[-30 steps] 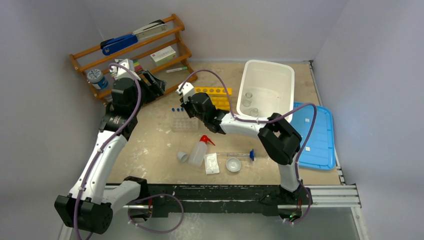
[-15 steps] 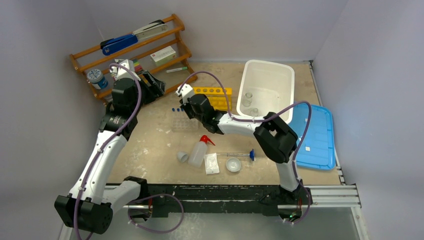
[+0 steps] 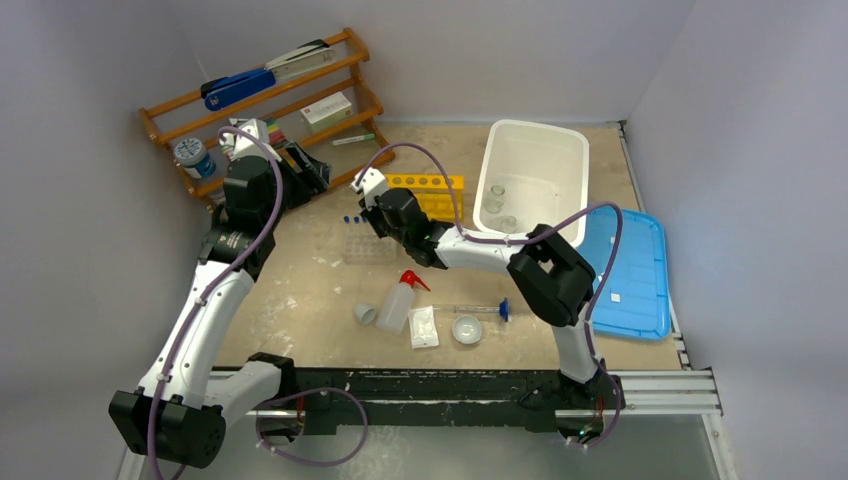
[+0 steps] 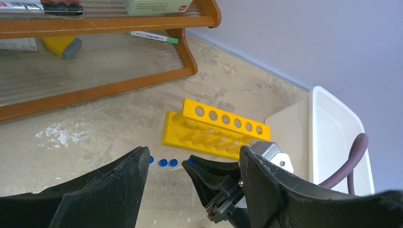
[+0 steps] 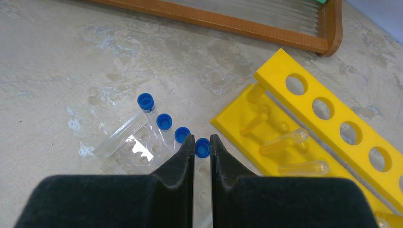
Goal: Organize the chemistry lab equipment
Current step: Insert the test tube into the slot of the test tube rack.
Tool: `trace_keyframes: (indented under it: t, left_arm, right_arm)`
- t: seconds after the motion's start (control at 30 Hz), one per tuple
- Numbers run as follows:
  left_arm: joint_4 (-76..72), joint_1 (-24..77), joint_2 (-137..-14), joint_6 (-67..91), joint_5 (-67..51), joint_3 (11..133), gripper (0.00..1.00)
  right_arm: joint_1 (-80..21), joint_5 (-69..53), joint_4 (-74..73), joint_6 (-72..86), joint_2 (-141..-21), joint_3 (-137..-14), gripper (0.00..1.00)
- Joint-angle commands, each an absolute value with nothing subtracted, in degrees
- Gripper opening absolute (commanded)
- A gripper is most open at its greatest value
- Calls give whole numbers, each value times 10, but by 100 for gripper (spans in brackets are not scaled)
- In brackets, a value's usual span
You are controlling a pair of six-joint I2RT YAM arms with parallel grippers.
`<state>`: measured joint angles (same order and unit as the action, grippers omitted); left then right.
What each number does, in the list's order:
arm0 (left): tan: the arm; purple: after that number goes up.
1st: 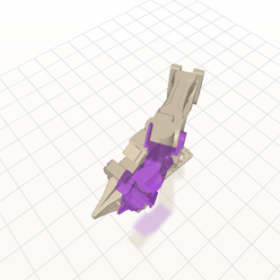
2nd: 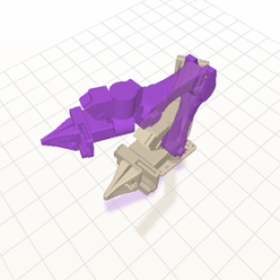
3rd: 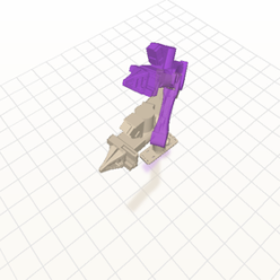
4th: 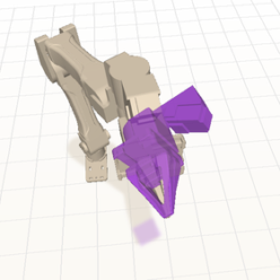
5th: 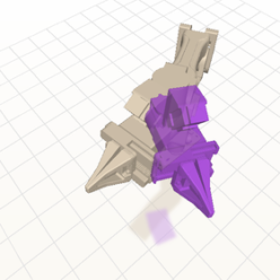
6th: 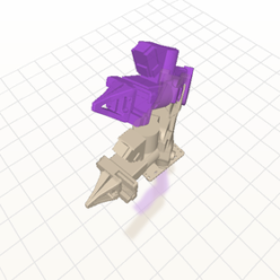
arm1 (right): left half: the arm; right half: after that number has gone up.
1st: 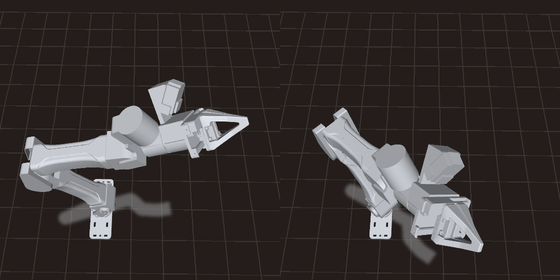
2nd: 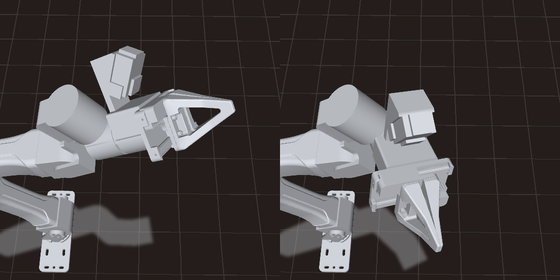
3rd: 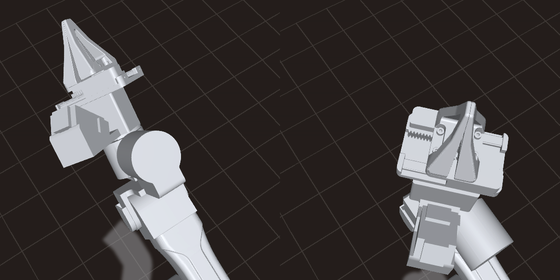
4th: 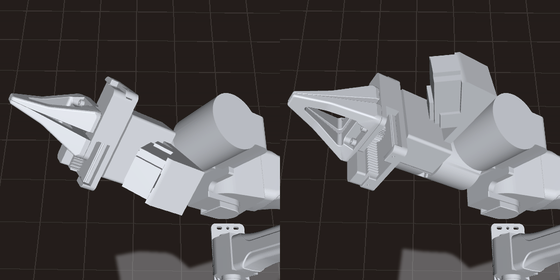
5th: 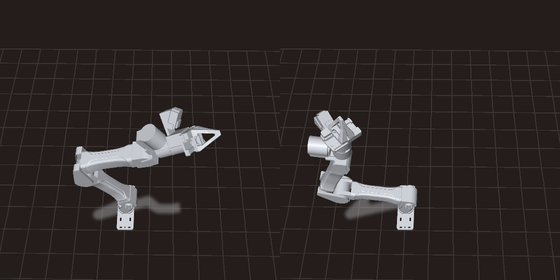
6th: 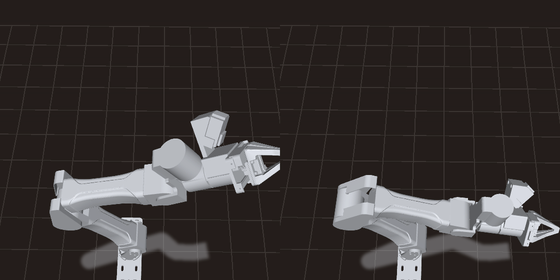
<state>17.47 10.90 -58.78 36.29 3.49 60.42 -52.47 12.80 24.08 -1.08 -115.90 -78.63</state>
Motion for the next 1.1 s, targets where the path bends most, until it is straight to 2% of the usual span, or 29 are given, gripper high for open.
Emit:
trace_keyframes:
  t: [0.0,1.07]
  left_arm:
    - [153,105,-575,349,44,614,69]
    - [147,105,-571,355,52,607,68]
  right_arm:
    - [-528,143,264,-19,-1160,-804,0]
    - [-557,187,273,-25,-1142,-765,0]
